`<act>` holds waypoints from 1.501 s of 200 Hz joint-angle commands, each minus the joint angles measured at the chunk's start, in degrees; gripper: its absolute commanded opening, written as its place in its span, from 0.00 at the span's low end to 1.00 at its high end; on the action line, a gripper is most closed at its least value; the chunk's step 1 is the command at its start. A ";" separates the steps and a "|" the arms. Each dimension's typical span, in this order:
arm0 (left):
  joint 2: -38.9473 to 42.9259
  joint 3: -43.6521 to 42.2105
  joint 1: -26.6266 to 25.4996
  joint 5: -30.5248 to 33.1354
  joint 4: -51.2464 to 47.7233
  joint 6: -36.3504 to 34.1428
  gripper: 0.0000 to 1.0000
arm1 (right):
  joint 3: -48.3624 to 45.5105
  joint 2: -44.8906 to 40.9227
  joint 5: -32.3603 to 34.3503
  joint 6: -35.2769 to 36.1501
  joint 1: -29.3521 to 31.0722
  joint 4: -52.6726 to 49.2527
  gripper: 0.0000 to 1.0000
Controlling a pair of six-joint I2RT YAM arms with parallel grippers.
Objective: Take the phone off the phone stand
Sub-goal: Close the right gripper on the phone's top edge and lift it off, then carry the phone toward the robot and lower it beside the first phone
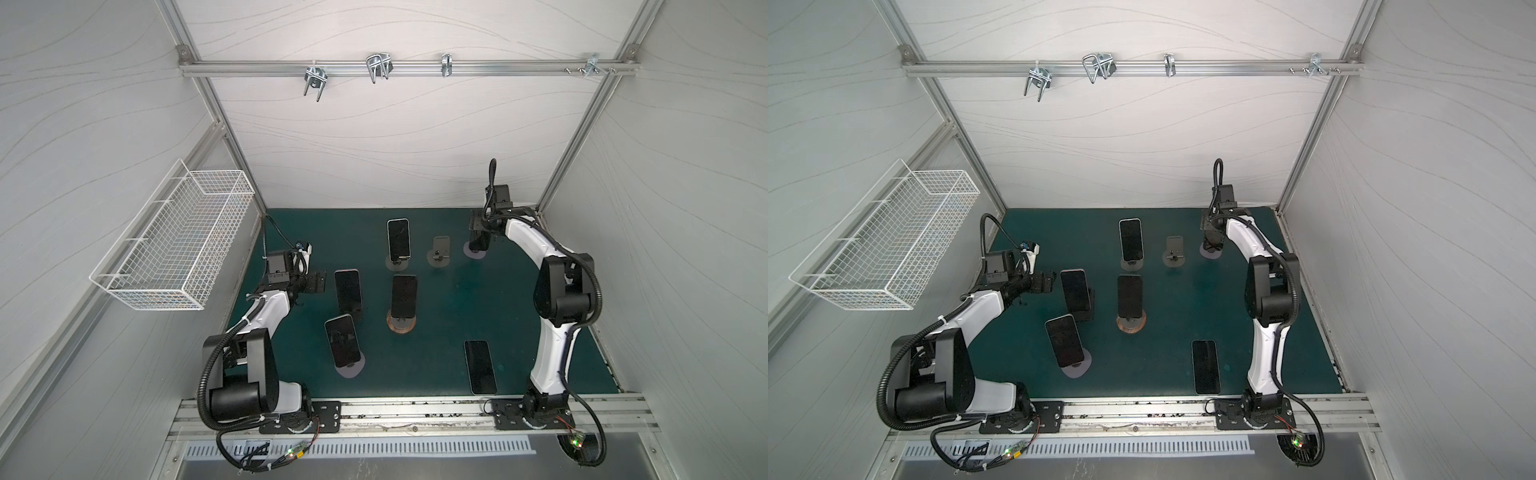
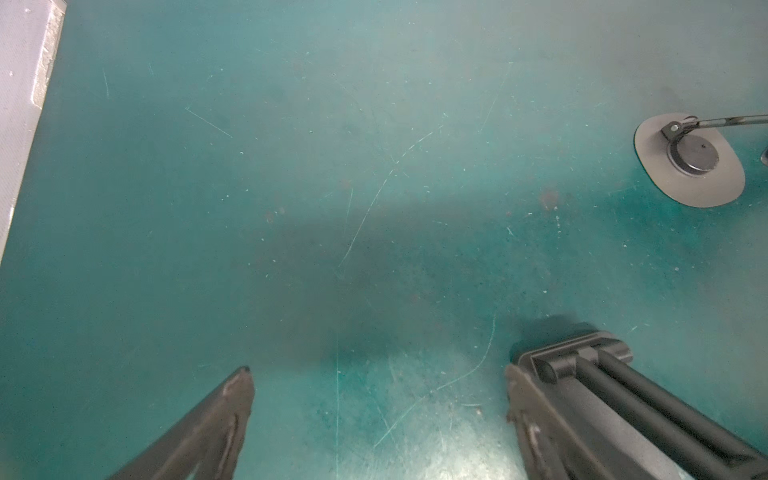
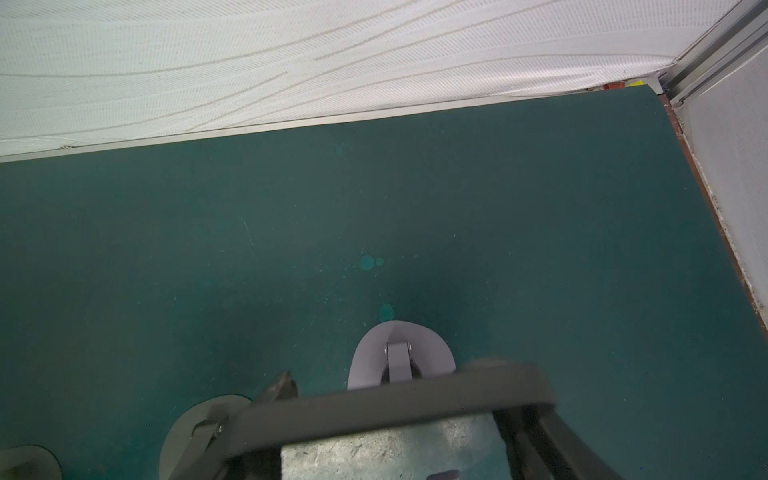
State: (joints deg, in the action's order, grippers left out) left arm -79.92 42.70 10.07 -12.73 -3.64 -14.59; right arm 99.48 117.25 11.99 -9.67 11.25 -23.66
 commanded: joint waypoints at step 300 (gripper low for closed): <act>-1.23 2.56 0.35 0.19 -0.07 -0.09 0.95 | -19.78 -28.17 -2.33 -9.43 21.12 -17.97 0.69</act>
State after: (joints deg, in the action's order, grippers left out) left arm -80.82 42.94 10.09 -12.43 -4.12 -14.35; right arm 81.41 92.84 10.85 -16.64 30.52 -37.36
